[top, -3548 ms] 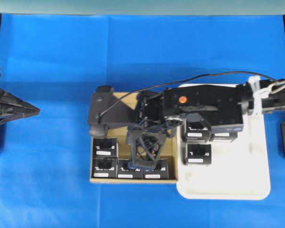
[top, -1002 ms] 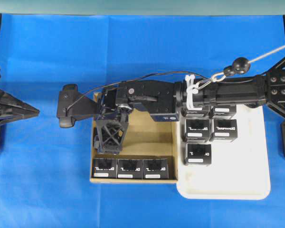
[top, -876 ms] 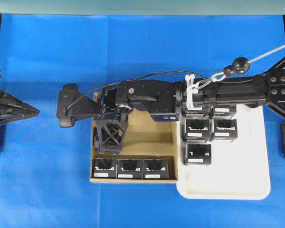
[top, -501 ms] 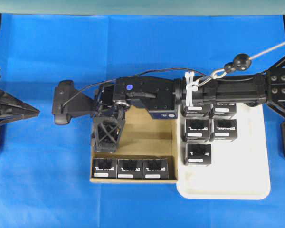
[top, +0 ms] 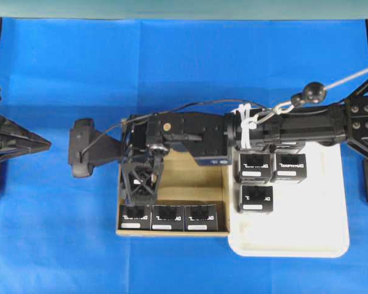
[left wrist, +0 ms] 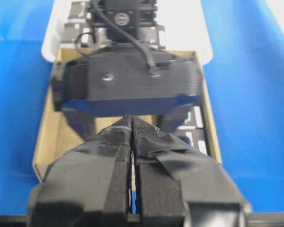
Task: Pick the box from inside the cardboard box.
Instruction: 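Close the right gripper on the black box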
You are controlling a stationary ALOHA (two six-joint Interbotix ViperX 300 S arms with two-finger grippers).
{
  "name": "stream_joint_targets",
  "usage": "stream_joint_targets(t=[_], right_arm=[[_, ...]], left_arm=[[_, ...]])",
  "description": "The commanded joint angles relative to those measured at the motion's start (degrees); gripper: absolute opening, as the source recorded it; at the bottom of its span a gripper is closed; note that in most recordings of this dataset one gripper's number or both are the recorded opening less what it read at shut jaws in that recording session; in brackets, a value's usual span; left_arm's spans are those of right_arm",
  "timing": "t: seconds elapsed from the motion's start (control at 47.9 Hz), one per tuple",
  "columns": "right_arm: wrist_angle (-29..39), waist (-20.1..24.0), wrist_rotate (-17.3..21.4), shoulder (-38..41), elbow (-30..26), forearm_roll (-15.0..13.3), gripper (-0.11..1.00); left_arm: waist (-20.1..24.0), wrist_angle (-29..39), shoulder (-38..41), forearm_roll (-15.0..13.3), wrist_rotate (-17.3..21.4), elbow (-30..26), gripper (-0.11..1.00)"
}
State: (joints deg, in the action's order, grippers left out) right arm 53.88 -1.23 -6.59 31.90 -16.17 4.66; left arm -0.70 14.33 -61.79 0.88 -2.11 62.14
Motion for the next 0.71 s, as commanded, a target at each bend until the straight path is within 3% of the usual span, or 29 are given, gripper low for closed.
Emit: stream_joint_targets(t=[0.0, 0.501, 0.689], right_arm=[[-0.4, 0.4, -0.1, 0.5, 0.3, -0.2, 0.99], [-2.3, 1.1, -0.1, 2.5, 1.9, -0.1, 0.99], [-6.9, 0.5, 0.1, 2.7, 4.4, -0.1, 0.99]], left_arm=[[-0.1, -0.5, 0.3, 0.1, 0.1, -1.5, -0.02], [-0.1, -0.5, 0.5, 0.1, 0.1, -1.4, -0.02], [0.0, -0.5, 0.5, 0.1, 0.1, -1.3, -0.02]])
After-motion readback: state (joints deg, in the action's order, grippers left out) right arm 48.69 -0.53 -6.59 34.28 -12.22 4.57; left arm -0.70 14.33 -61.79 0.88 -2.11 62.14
